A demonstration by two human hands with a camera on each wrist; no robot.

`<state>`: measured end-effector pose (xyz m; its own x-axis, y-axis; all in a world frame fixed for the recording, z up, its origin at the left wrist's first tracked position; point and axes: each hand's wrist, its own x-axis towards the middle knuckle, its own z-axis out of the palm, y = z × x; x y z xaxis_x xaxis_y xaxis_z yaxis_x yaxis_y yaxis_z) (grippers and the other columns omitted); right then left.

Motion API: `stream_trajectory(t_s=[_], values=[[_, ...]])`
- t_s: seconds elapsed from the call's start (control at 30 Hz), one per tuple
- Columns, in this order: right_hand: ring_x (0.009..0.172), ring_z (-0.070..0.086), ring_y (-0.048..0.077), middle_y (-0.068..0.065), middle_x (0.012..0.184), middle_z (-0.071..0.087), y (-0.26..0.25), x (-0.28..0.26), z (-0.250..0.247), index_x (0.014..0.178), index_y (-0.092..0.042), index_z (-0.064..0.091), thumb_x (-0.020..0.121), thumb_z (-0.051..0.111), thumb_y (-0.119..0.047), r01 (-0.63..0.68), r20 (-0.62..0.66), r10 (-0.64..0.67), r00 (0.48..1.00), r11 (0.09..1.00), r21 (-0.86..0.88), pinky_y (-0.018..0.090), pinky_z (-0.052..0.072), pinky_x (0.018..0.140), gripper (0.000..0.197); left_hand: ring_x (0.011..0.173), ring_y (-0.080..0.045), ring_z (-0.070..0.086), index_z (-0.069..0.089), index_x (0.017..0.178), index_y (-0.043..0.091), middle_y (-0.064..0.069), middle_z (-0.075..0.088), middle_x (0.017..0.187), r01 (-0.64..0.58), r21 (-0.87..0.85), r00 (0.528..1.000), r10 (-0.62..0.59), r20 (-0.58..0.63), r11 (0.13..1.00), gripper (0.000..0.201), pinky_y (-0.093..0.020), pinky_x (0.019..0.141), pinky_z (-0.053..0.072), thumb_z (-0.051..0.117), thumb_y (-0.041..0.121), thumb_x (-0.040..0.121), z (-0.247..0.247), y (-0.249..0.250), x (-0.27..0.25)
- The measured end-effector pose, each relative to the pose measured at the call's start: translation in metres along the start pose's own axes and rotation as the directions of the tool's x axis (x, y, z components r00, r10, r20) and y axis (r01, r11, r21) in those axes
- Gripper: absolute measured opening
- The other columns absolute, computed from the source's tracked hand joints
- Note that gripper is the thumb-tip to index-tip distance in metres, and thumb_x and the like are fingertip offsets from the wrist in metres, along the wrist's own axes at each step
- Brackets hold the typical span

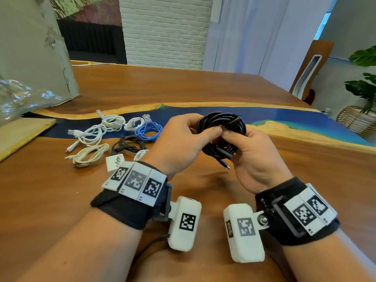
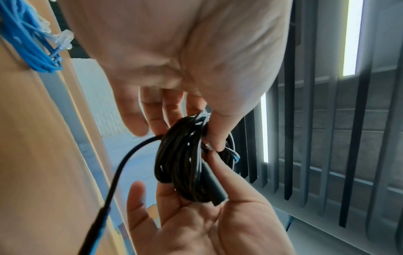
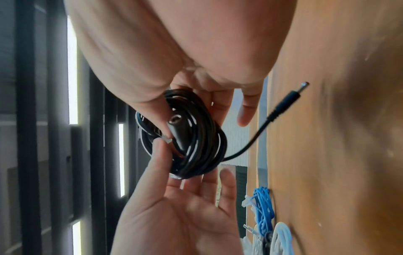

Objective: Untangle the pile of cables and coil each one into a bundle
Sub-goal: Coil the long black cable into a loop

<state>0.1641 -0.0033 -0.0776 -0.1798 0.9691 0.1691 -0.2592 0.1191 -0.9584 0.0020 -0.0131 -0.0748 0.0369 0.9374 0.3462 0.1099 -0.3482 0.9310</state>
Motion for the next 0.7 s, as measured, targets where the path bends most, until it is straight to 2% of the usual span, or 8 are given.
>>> stream_trajectory(t_s=[0.07,0.13,0.27,0.33,0.4,0.47,0.6,0.7], values=[[0.112,0.066,0.042,0.034,0.125,0.065,0.000,0.000,0.001,0.119,0.006,0.068,0.096,0.059,-0.007,-0.037,-0.009,0.038,0.999,0.995,0.095,0.054,0.055,0.100,0.028,0.069,-0.001,0.062,0.075,0.098,0.008,0.002,0.072,0.080,-0.008,-0.015,1.000,0.008,-0.015,1.000,0.014,-0.014,0.063,0.047,0.071,0.020,0.094,0.003,0.000,-0.001],[0.118,0.062,0.046,0.034,0.127,0.063,-0.002,0.001,0.000,0.128,0.008,0.062,0.095,0.059,-0.007,-0.065,0.007,0.065,0.998,0.981,0.185,0.051,0.055,0.098,0.036,0.070,-0.002,0.062,0.074,0.099,0.008,-0.002,0.072,0.081,0.008,-0.017,1.000,-0.009,-0.022,1.000,0.019,-0.015,0.060,0.046,0.069,0.026,0.095,0.005,-0.001,-0.002],[0.109,0.064,0.033,0.023,0.119,0.066,-0.008,-0.001,-0.004,0.144,0.003,0.046,0.092,0.060,-0.006,-0.087,0.134,0.044,0.990,0.940,0.331,0.042,0.058,0.091,0.054,0.082,-0.018,0.070,0.073,0.106,0.010,-0.014,0.075,0.100,0.084,-0.045,0.996,-0.083,0.026,0.995,0.026,-0.029,0.060,0.053,0.062,0.033,0.100,0.008,-0.006,-0.001],[0.093,0.067,0.026,0.014,0.100,0.071,-0.012,-0.003,-0.006,0.149,-0.003,0.042,0.091,0.055,-0.003,-0.111,0.192,0.035,0.981,0.909,0.402,0.038,0.056,0.091,0.059,0.083,-0.024,0.071,0.072,0.109,0.009,-0.017,0.075,0.102,0.101,-0.074,0.994,-0.097,0.051,0.992,0.027,-0.032,0.059,0.054,0.060,0.032,0.102,0.008,-0.006,-0.001],[0.081,0.064,0.022,0.008,0.083,0.068,-0.017,-0.006,-0.008,0.148,-0.011,0.045,0.087,0.053,0.000,-0.128,0.239,0.025,0.971,0.895,0.427,0.037,0.056,0.088,0.062,0.083,-0.025,0.072,0.071,0.109,0.007,-0.015,0.075,0.098,0.114,-0.093,0.992,-0.108,0.070,0.989,0.029,-0.032,0.059,0.056,0.059,0.033,0.102,0.009,-0.006,-0.002],[0.078,0.065,0.020,0.008,0.077,0.065,-0.020,-0.008,-0.010,0.143,-0.016,0.047,0.082,0.049,0.003,-0.118,0.265,0.011,0.964,0.912,0.392,0.039,0.055,0.087,0.064,0.080,-0.024,0.073,0.071,0.108,0.006,-0.013,0.075,0.094,0.130,-0.107,0.990,-0.122,0.077,0.986,0.031,-0.032,0.061,0.057,0.058,0.033,0.102,0.011,-0.006,-0.003],[0.077,0.066,0.020,0.006,0.078,0.067,-0.018,-0.008,-0.007,0.145,-0.020,0.045,0.079,0.049,0.004,-0.106,0.260,0.014,0.966,0.934,0.342,0.043,0.053,0.090,0.070,0.082,-0.025,0.074,0.070,0.102,0.003,-0.013,0.074,0.091,0.136,-0.205,0.991,-0.130,0.042,0.969,0.026,-0.045,0.074,0.063,0.061,0.027,0.101,0.013,-0.008,-0.004],[0.076,0.065,0.020,0.011,0.083,0.064,-0.017,-0.006,-0.007,0.143,-0.027,0.048,0.076,0.051,0.007,-0.065,0.222,-0.003,0.975,0.952,0.299,0.041,0.057,0.085,0.075,0.089,-0.024,0.075,0.068,0.109,-0.001,-0.008,0.075,0.093,0.122,-0.278,0.993,-0.119,0.028,0.953,0.025,-0.040,0.075,0.062,0.063,0.022,0.100,0.013,-0.010,-0.006]])
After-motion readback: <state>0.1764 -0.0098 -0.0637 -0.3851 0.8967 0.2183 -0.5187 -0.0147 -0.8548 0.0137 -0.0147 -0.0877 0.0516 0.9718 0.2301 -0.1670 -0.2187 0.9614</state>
